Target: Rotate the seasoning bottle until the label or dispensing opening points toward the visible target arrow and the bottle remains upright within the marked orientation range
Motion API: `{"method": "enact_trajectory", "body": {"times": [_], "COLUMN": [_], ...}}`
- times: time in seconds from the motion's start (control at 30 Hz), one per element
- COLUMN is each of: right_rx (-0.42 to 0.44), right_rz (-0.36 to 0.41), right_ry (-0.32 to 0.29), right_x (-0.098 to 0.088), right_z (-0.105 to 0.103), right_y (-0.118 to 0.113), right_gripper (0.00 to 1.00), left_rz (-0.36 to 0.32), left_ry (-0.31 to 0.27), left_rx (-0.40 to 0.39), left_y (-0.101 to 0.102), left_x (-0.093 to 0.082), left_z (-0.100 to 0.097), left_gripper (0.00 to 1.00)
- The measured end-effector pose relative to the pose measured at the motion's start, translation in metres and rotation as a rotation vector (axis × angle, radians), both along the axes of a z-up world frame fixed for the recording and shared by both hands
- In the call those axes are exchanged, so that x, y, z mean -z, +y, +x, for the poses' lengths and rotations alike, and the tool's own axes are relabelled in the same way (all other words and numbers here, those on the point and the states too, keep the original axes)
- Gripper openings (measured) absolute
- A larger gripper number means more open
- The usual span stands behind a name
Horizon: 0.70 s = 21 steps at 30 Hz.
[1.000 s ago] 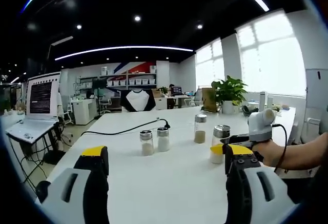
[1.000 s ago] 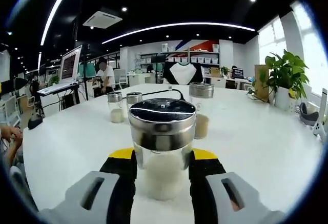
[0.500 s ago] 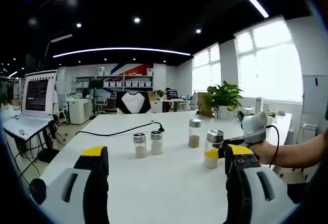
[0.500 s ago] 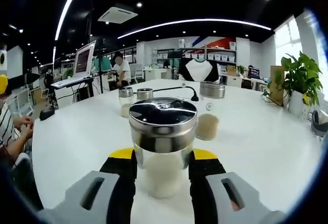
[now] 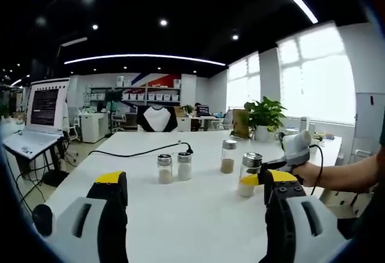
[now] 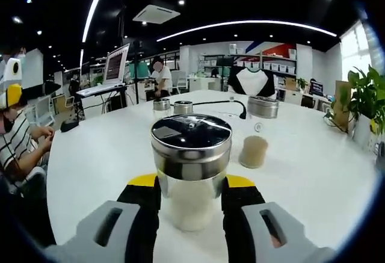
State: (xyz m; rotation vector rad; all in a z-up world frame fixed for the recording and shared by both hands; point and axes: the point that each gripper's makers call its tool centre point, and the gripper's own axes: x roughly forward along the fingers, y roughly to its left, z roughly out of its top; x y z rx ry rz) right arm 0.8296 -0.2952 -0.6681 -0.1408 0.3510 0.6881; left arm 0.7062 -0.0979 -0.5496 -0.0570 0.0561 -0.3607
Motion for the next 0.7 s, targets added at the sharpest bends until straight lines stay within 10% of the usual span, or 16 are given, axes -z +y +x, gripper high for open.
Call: {"method": "enact_trajectory", "body": {"times": [0.7], "right_rx": [-0.147], "right_rz": [0.011], "right_ry": [0.007], "right_x": [0.0001], "right_z": [0.0000], "right_y": [0.0043], "right_gripper": [0.39], "left_rz": [0.004], "left_ry": [0.007], "left_rx": [-0.006], "left_y": [0.0047], "left_x": [0.0037], "left_z": [0.0033], "left_gripper": [1.00]}}
